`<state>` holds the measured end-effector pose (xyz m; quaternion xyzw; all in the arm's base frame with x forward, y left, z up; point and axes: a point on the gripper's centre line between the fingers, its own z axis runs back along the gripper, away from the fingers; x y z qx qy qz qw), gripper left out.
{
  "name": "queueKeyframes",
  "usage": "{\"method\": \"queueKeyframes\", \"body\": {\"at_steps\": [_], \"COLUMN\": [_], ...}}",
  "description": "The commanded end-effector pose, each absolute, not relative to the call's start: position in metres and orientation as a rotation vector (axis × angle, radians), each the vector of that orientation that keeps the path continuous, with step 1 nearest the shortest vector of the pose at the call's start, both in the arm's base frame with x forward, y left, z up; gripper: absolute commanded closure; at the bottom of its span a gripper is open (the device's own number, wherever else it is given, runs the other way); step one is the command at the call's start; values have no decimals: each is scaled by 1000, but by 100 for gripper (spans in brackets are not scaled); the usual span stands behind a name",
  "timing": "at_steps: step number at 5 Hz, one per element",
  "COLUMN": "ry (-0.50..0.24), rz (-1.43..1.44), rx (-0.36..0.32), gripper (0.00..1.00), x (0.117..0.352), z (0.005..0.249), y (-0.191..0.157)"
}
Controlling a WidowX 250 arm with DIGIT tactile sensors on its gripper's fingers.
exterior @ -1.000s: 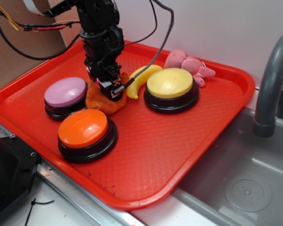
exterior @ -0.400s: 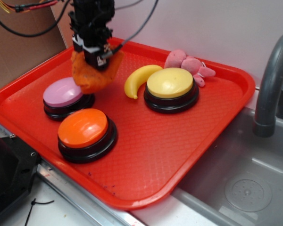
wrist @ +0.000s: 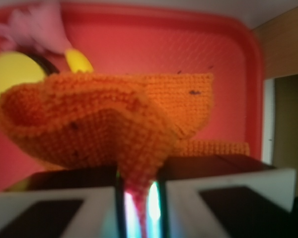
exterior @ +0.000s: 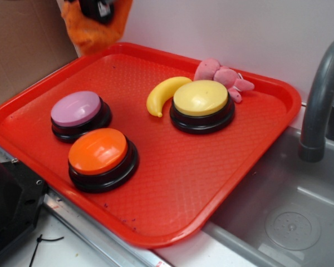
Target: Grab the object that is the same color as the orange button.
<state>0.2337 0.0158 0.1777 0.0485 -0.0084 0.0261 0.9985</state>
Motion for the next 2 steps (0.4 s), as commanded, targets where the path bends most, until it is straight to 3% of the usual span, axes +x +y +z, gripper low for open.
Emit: {"method": "queueKeyframes", "body": {"at_steps": [1, 2], "ry": [-127, -48], "rz": [127, 143], "rx": [41, 22], "gripper": [100, 100], "x": [225, 227], "z": [225, 214], "y": [29, 35]}}
